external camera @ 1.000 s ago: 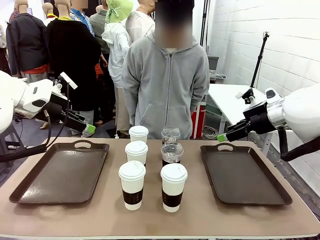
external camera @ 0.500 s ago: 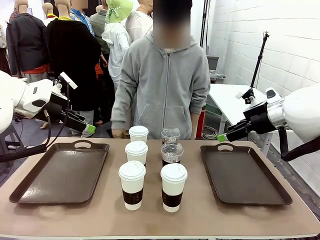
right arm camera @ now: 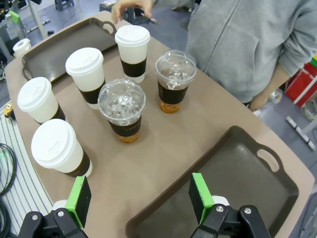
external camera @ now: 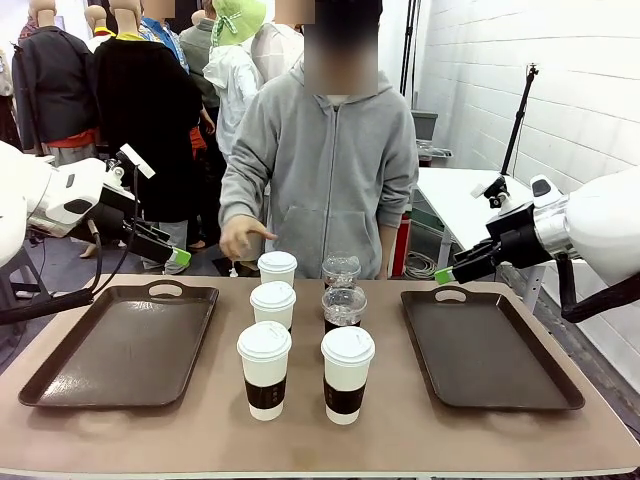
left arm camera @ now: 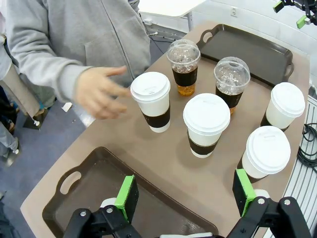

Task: Distribute the coffee onto the tray.
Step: Pick up one iced Americano and place it on the right Handle tray.

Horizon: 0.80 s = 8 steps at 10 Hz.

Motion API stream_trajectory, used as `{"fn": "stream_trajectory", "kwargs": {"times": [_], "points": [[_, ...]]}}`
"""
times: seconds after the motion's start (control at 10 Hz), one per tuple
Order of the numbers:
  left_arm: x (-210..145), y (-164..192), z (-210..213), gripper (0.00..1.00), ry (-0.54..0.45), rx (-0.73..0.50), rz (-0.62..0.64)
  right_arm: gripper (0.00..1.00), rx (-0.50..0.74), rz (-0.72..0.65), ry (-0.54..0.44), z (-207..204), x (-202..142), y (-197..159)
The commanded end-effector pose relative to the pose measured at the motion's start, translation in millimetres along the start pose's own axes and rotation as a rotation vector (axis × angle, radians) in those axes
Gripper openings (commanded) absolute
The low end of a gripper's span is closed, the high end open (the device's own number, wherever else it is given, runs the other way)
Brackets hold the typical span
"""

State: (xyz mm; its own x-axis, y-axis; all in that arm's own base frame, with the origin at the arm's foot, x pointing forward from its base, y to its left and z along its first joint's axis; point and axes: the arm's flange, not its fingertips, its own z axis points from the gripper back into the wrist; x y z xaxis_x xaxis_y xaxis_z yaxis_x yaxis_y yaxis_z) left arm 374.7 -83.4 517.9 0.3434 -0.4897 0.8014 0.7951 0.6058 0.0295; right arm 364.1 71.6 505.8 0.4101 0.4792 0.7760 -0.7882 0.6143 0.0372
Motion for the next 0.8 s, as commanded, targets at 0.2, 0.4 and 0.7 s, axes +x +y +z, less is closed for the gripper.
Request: {"fn": "stream_trajectory", "kwargs": {"times": [0.2,0.4,0.7], "points": [[-1.8,0.0,-0.4,1.0,-0.002,-0.005,0.003,1.0,0.011,-0.006,-0.006,-3.6,-0.6,-1.6],[-1.8,0.0,-0.4,1.0,-0.002,-0.005,0.003,1.0,0.011,-0.006,-0.006,-3.6,-0.6,-1.6],[-1.8,0.0,-0.4,1.0,-0.002,-0.005,0.003,1.0,0.011,-0.006,-0.006,-3.6,-0.6,-1.6]]}}
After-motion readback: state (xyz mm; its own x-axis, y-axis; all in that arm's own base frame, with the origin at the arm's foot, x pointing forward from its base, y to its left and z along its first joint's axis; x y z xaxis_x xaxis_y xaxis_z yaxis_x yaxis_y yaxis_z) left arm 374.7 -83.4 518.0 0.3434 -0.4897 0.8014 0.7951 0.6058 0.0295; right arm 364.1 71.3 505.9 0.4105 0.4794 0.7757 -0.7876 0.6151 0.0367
